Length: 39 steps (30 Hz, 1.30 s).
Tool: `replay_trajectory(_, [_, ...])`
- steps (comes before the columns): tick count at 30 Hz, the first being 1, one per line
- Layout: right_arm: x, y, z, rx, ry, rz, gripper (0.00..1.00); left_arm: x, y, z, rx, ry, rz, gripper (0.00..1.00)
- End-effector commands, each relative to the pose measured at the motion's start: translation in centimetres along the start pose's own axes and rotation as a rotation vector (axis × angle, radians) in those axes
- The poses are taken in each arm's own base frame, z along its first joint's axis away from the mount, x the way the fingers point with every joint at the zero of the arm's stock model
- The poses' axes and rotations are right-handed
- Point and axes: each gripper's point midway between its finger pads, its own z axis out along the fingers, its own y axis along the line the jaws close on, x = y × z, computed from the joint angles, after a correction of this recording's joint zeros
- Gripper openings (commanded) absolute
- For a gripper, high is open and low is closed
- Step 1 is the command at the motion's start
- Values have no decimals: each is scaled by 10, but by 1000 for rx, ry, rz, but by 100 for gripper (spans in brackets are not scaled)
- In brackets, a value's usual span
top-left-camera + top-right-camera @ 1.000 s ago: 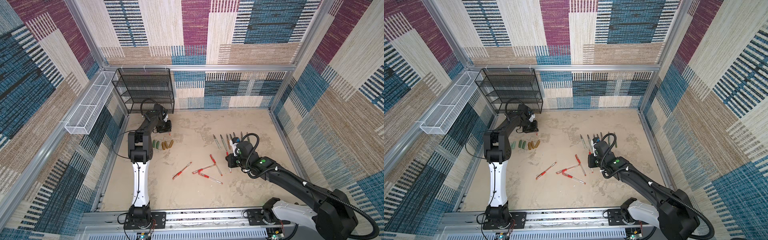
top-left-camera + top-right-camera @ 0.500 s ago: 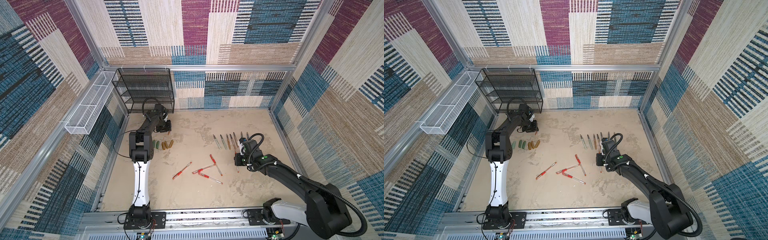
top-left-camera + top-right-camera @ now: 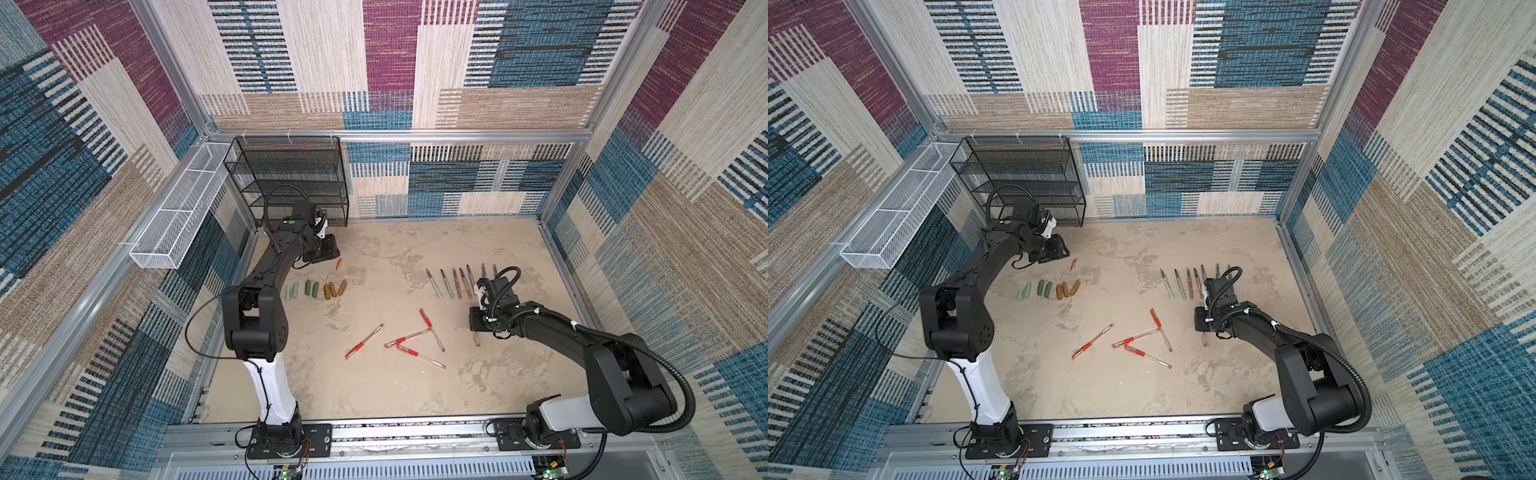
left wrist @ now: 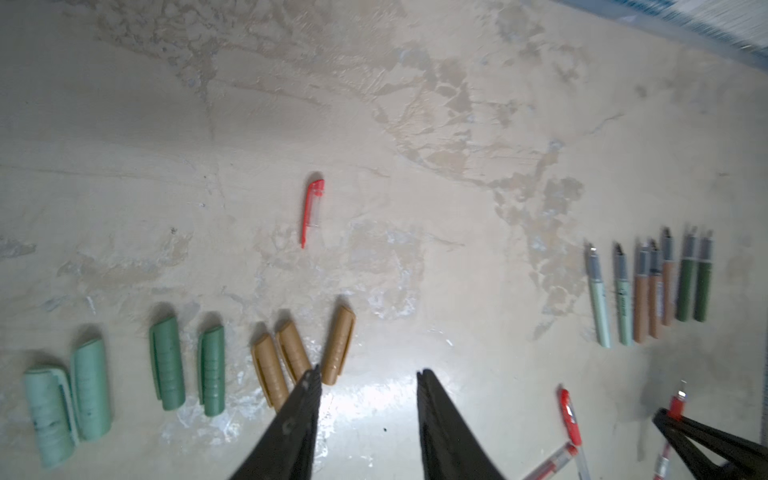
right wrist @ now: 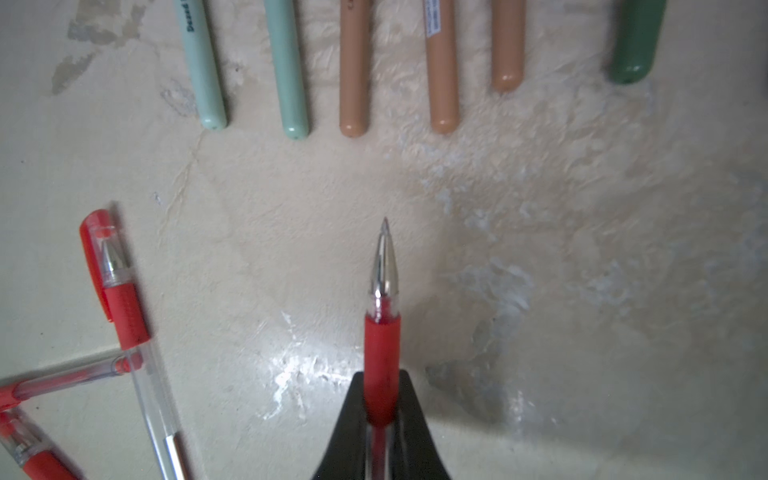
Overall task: Open the pen caps
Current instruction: 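Set the red cap beside the caps while the right gripper carries the pen away, then stand the uncapped red gel pen beside the upright pens and open right gripper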
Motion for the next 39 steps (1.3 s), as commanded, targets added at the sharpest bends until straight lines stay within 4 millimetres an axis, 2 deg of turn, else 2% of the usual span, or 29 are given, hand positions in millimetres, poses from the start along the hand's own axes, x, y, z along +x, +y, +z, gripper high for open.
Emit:
replay_trajectory(1, [-10,-2,0,19,-31,-11,5,8,-18,-24,90,-65,-7,45])
replay_trajectory(10, [-12,-11,14,72,-10,-38,6,61,-17,-84,79,-251,104,63])
replay_trajectory(12, [-10,-14,18,86,3,-41,6,72,-14,-94,69,-293,118,68])
replay_trajectory(16, [-13,-15,18,95,3,-47,7,88,-13,-103,79,-316,147,69])
replay_trajectory(20, [-13,-18,21,116,16,-51,12,89,-8,-110,107,-361,137,71])
replay_trajectory(24, [-12,-16,22,100,16,-49,18,84,7,-121,88,-401,112,73])
replay_trajectory(29, [-12,-15,23,97,21,-40,21,82,32,-129,15,-436,84,77])
replay_trajectory(35, [-22,-9,9,78,-10,-46,26,80,33,-133,32,-458,70,77])
replay_trajectory(39, [-32,5,-11,17,-66,-35,29,79,38,-137,11,-473,64,77])
